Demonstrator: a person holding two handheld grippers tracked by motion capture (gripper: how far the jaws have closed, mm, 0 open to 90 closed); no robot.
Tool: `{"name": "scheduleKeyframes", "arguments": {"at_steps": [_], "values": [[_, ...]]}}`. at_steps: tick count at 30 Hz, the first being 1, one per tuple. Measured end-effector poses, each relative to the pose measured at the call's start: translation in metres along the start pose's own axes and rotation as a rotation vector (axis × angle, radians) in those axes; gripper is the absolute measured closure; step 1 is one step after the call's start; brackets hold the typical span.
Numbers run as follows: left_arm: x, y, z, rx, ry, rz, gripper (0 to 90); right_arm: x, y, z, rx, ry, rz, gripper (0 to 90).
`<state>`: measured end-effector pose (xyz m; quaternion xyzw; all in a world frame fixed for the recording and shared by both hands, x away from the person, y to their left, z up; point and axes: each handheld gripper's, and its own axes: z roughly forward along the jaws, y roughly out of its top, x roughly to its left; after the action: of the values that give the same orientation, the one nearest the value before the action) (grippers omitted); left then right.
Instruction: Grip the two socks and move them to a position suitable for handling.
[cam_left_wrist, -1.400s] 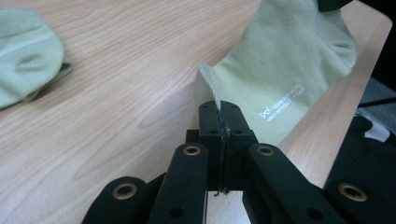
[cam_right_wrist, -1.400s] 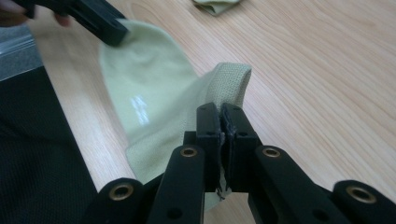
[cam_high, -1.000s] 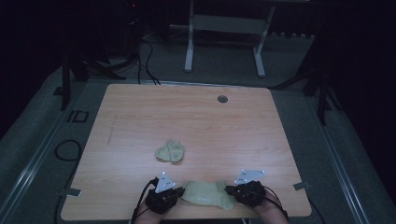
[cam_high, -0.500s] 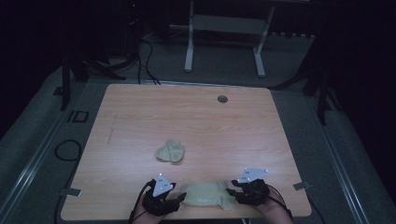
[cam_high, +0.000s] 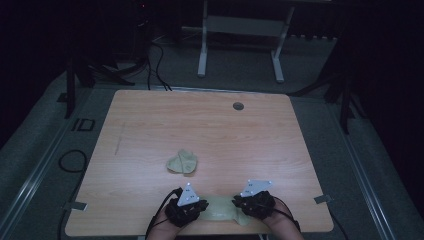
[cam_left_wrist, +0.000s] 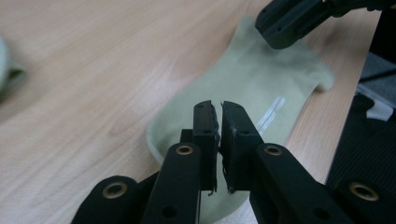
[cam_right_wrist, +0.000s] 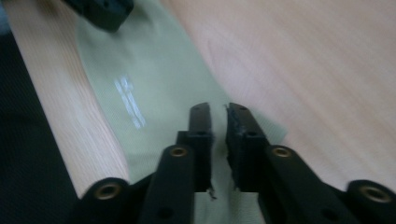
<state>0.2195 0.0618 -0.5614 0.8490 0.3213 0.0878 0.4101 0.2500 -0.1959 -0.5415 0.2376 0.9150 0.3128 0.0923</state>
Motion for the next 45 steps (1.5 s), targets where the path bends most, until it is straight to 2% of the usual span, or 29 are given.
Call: {"name": "scheduleKeyframes", "arguments": {"at_steps": [1, 3, 4, 6, 7, 9, 11, 13, 17, 19, 21, 23, 25, 26, 27, 29, 33, 36, 40, 45], "values": [[0.003, -0.002, 0.002, 0.011, -0.020, -0.014, 80.8, 0.000, -0.002, 0.002, 0.013, 0.000, -0.007, 74.2], [0.005, -0.005, 0.003, 0.025, -0.006, -0.010, 77.5, -0.001, -0.007, 0.007, 0.035, -0.006, -0.003, 67.3], [0.006, -0.007, 0.003, 0.037, -0.004, -0.011, 71.0, -0.002, -0.009, 0.006, 0.026, 0.000, 0.002, 64.3], [0.008, -0.010, 0.002, 0.017, -0.015, -0.025, 66.8, -0.002, -0.012, 0.004, 0.027, 0.003, -0.014, 59.0], [0.008, -0.011, 0.002, 0.018, -0.007, -0.025, 62.9, -0.002, -0.013, 0.004, 0.024, 0.000, -0.025, 57.0], [0.007, -0.011, 0.001, 0.021, 0.006, -0.003, 62.3, -0.003, -0.015, 0.002, 0.020, 0.007, -0.032, 54.7], [0.007, -0.012, 0.001, 0.016, 0.008, -0.003, 62.3, -0.003, -0.016, 0.001, 0.024, 0.006, -0.048, 52.1], [0.007, -0.013, 0.000, 0.015, 0.005, -0.005, 62.5, -0.004, -0.018, -0.001, 0.032, -0.003, -0.063, 50.7], [0.005, -0.013, -0.001, 0.020, -0.009, -0.010, 59.6, -0.007, -0.018, -0.001, 0.035, -0.003, -0.059, 50.6], [0.005, -0.013, -0.003, 0.006, -0.023, -0.019, 58.4, -0.006, -0.015, -0.001, 0.048, 0.002, -0.061, 50.5], [0.005, -0.013, -0.006, -0.013, -0.038, -0.026, 55.8, -0.005, -0.011, -0.002, 0.043, 0.033, -0.055, 50.0], [0.005, -0.012, -0.012, -0.040, -0.049, -0.027, 52.3, -0.004, -0.006, -0.006, 0.012, 0.066, -0.047, 49.8], [0.005, -0.011, -0.016, -0.047, -0.044, -0.029, 50.4, -0.004, -0.003, -0.008, -0.004, 0.074, -0.049, 49.8], [0.007, -0.013, -0.027, -0.075, -0.042, -0.034, 50.4, -0.003, 0.001, -0.009, -0.013, 0.073, -0.052, 49.8], [0.007, -0.014, -0.031, -0.081, -0.029, -0.032, 50.3, -0.004, 0.012, -0.012, -0.030, 0.064, -0.052, 49.9], [0.010, -0.019, -0.038, -0.091, -0.005, -0.025, 50.4, -0.007, 0.023, -0.013, -0.051, 0.058, -0.046, 49.8], [0.019, -0.031, -0.050, -0.106, 0.025, -0.030, 50.4, -0.011, 0.049, -0.009, -0.078, 0.041, -0.063, 49.8], [0.025, -0.039, -0.056, -0.118, 0.049, -0.045, 50.4, -0.015, 0.071, -0.002, -0.105, 0.036, -0.055, 49.8], [0.031, -0.045, -0.063, -0.116, 0.087, -0.063, 50.5, -0.016, 0.102, 0.013, -0.123, 0.035, -0.064, 49.2], [0.037, -0.049, -0.068, -0.139, 0.088, -0.097, 50.4, -0.013, 0.137, 0.043, -0.102, 0.024, -0.092, 48.7]]}}
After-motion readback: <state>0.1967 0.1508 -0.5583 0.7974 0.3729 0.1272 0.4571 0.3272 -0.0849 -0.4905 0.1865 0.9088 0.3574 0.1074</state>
